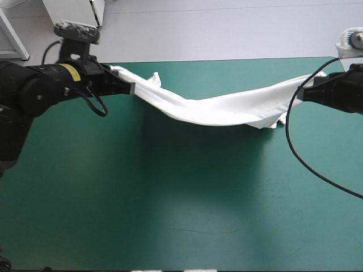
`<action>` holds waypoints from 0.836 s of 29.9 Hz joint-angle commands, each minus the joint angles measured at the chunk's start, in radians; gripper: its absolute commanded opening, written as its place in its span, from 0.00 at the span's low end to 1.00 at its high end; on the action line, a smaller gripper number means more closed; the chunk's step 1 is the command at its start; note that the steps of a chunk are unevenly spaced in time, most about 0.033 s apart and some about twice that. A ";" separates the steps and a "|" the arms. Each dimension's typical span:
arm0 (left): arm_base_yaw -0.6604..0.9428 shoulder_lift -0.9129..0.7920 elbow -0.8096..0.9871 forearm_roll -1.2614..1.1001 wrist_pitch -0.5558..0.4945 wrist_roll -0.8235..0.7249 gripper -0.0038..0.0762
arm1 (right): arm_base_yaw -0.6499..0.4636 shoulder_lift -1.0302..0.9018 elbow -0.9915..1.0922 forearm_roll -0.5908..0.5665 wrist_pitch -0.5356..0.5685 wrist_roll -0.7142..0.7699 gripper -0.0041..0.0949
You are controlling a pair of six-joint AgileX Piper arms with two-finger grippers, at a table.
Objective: Fold the cloth
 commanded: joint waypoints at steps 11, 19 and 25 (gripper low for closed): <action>0.000 -0.040 -0.534 -0.012 -0.284 0.147 0.02 | -0.001 0.056 -0.555 0.017 -0.204 -0.117 0.03; 0.000 -0.040 -0.626 -0.184 -0.485 0.249 0.02 | -0.001 0.176 -0.898 0.096 -0.292 -0.168 0.03; 0.000 -0.031 -0.628 -0.190 -0.499 0.265 0.02 | -0.001 0.216 -0.908 0.100 -0.282 -0.168 0.03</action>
